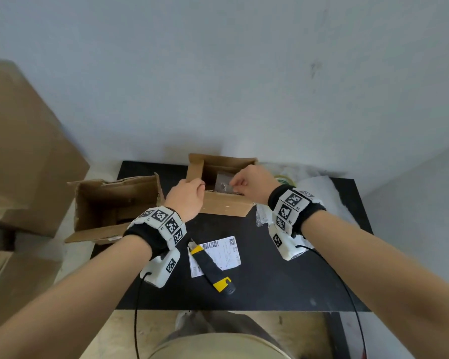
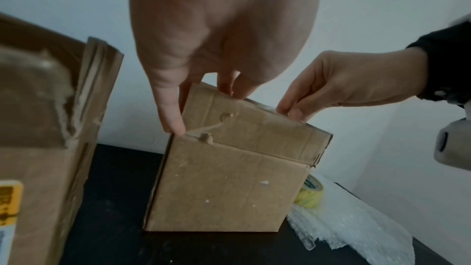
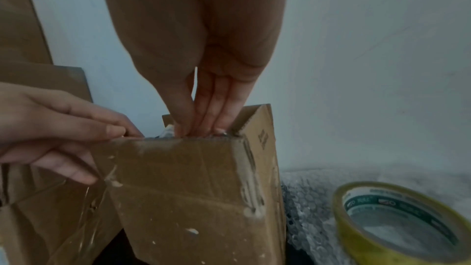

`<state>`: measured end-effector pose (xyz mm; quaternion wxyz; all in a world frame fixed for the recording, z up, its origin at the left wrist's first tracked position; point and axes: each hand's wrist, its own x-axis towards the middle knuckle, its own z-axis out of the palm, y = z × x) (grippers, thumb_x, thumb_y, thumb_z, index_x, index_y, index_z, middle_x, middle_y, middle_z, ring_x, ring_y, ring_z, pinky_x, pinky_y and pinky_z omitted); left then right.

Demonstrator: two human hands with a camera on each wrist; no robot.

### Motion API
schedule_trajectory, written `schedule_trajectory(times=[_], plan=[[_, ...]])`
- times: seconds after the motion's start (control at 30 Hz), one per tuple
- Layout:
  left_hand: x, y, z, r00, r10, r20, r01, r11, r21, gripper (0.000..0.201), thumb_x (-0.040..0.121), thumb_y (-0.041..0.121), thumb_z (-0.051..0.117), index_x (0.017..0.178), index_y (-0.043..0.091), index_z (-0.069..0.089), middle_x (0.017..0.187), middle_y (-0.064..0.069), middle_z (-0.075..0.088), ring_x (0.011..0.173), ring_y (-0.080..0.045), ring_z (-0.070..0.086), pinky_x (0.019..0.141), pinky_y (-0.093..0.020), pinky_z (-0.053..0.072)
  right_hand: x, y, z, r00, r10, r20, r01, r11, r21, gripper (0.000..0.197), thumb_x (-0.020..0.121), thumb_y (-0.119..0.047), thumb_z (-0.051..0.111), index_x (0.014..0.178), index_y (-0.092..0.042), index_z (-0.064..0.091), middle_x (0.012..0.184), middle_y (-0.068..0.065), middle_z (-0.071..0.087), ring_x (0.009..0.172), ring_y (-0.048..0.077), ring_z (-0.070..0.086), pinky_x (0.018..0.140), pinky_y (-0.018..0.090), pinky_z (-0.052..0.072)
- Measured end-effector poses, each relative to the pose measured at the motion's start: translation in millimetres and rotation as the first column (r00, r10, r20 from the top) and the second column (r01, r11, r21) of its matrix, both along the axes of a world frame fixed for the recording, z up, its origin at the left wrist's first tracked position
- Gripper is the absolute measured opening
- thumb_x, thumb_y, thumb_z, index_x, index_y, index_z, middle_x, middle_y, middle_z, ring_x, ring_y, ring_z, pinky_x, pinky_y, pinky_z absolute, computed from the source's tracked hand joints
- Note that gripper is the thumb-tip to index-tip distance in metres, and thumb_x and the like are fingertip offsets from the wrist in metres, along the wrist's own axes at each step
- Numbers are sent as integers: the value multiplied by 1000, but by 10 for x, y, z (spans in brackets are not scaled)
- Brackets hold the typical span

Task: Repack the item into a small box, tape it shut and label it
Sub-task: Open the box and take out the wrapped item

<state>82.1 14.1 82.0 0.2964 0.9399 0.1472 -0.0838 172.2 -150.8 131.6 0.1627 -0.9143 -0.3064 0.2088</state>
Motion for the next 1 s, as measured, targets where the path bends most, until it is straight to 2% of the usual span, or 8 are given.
schedule_trajectory(times=[0.1,0.17,0.27,0.37,0.53,0.87,1.0], plan=[[-27,22,23,1000,-2,-2,2,1000,-27,33,99,33,39,130,23,43,124,-8,51,100,-19,57,85,-32,50,29,40,-41,998,-45,-36,45,999,11,18,87,-11,63,102,-10,73,102,3,72,96,16,65,87,22,46],[-50,32,33,1000,-3,-6,2,999,-43,38,96,32,46,132,23,39,128,-7,49,103,-18,57,83,-29,48,49,78,-90,998,-42,-38,41,999,-28,18,87,-9,62,100,-10,74,103,3,72,97,17,65,88,21,45],[-100,40,20,1000,-24,-17,23,998,-50,52,91,29,57,137,23,32,138,-5,43,120,-20,52,94,-33,45,65,143,-179,998,-36,-43,31,995,-96,18,87,-11,61,99,-13,74,104,4,71,97,19,65,91,27,49],[-153,36,-1,999,-41,-6,41,998,-41,62,87,28,63,139,24,29,143,-3,40,125,-19,48,99,-36,43,26,205,-270,999,-13,-32,8,988,-155,18,87,-12,60,98,-15,73,104,6,70,97,23,64,90,31,50],[-205,28,8,999,-48,-14,48,998,-42,65,86,29,65,138,25,27,141,-2,43,124,-19,49,100,-36,44,-38,313,-417,1000,4,11,-2,977,-213,19,87,-11,58,97,-17,73,105,7,69,96,26,64,89,35,52],[-254,41,13,998,-44,-36,42,998,-54,69,87,29,65,139,27,19,141,-3,42,114,-22,57,95,-35,49,-110,429,-577,999,-13,-29,5,970,-245,30,90,-5,51,111,-18,69,113,6,66,98,25,63,88,34,52],[-244,50,20,996,-75,-52,72,996,-52,67,90,31,59,142,26,17,146,-3,38,121,-22,53,99,-37,47,-167,408,-543,997,-17,-73,0,972,-236,39,92,-5,44,124,-18,61,120,7,63,103,25,62,90,34,52]])
